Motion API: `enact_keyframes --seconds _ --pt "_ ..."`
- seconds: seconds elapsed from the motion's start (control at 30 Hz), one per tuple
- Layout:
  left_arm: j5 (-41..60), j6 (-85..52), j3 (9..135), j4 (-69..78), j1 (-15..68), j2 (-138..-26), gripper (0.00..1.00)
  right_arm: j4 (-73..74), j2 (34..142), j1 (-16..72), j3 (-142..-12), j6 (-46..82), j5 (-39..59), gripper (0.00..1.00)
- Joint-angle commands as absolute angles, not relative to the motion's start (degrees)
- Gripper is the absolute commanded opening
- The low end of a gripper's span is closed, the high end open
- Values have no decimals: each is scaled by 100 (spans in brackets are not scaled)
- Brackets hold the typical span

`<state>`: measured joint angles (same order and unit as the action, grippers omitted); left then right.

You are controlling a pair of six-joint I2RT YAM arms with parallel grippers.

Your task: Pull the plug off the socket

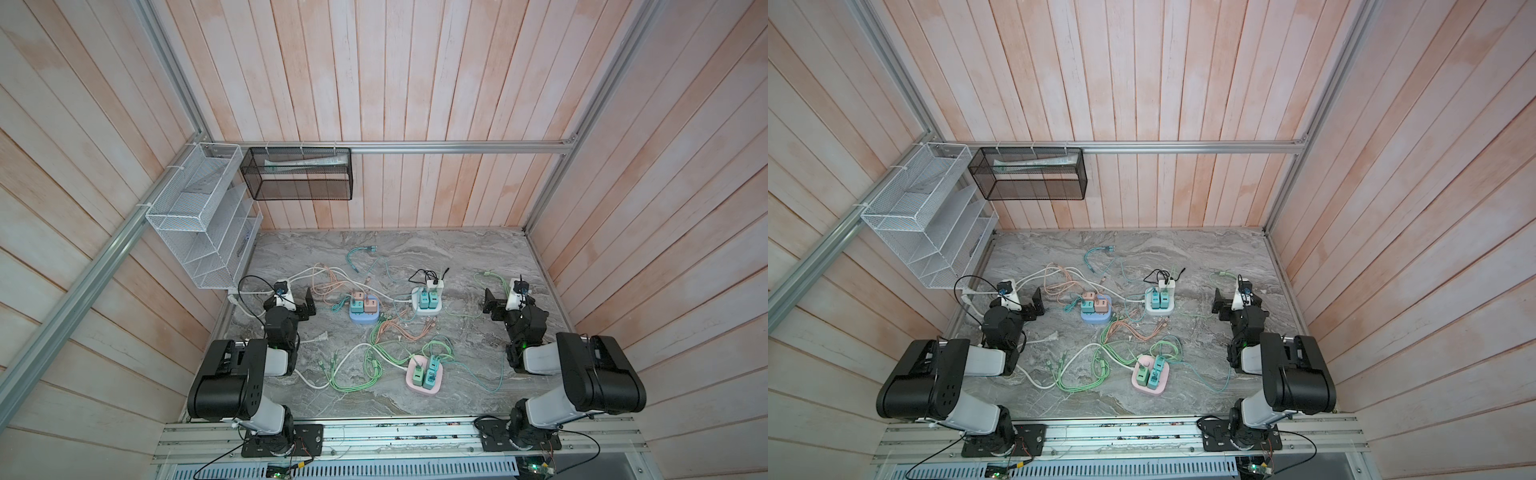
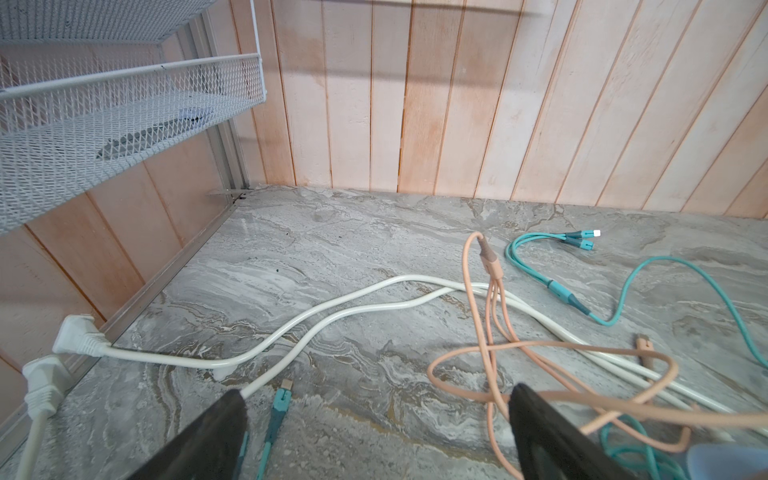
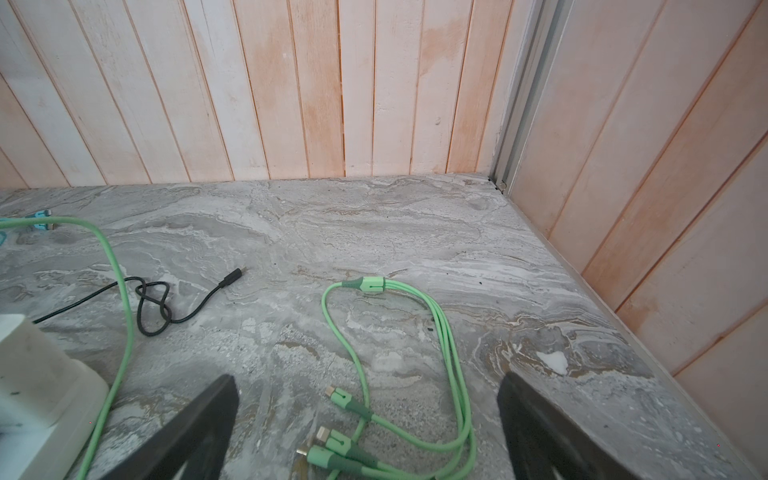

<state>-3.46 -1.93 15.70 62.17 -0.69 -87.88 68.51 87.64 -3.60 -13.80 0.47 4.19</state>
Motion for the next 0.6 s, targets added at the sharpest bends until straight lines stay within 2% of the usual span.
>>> enact_keyframes --seconds 0.0,0.13,0.17,0.23,0.27,0.3,0.37,0.47,0.57 --pt "-356 -180 1693 6262 -61 -8820 100 6775 8702 -401 -1459 123 439 98" --pt "-255 -217 1678 6264 -108 -8792 100 6771 8701 -397 -1456 122 422 97" --pt "-200 -242 1681 6334 -137 -8769 100 6770 8696 -400 -1478 267 160 96" --pt "-92 -218 2126 5214 -147 -8406 100 6869 8559 -403 -1463 462 -245 95" --pt "-119 -311 2548 4253 -143 -8170 100 6344 8270 -428 -1619 546 -341 95" --pt "-180 -410 2890 3424 -149 -7950 100 5539 7974 -469 -1850 677 -243 95" --pt "-199 -898 3026 2976 -99 -7424 100 4427 7406 -474 -2161 671 208 95" --pt "-119 -1190 3011 2687 130 -6596 100 3724 6580 -466 -2207 1013 905 95" --pt "-393 -994 3122 2059 705 -5977 100 2826 5802 -408 -2260 1422 1463 95"
